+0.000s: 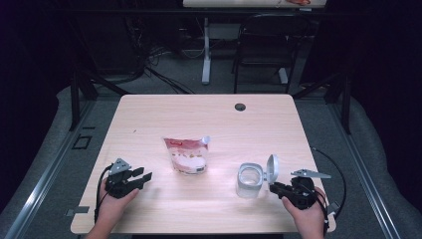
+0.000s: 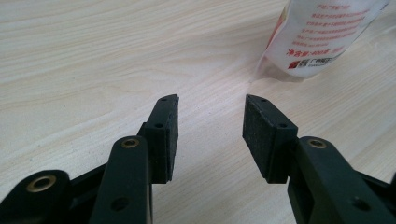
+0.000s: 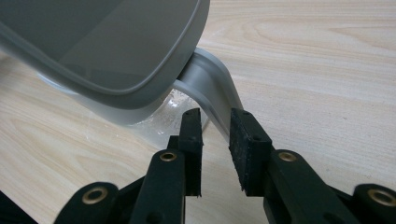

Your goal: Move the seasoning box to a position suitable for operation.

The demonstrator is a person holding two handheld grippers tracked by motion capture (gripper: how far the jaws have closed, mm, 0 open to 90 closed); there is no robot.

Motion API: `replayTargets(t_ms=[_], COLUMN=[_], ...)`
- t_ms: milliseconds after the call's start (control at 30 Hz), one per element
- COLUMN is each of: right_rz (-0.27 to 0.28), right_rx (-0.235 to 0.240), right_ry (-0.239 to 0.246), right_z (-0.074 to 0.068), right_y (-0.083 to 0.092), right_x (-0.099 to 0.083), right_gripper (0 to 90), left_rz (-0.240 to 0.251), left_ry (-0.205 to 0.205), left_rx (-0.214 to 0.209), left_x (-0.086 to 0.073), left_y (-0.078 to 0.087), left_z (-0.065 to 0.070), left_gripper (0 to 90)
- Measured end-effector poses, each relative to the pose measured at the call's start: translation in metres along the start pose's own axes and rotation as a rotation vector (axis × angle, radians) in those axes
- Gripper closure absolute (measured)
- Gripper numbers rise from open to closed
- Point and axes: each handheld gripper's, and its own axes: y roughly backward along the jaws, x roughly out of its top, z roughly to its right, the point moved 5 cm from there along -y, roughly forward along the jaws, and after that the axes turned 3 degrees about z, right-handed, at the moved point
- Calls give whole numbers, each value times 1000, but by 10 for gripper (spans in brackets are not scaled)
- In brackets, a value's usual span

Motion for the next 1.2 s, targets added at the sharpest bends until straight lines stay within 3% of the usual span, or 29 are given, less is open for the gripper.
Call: replayTargets(t_ms=[1200], right_rz=[20], right_rx=[-29], right_ry=[-19], right_z=[5], right_y=[-11], right_x=[5], right_gripper=[780], left_rz=[9], left_ry=[3], left_rx=[2], left_x=[0], left_y=[-1], left_z=[0], left_gripper=[558])
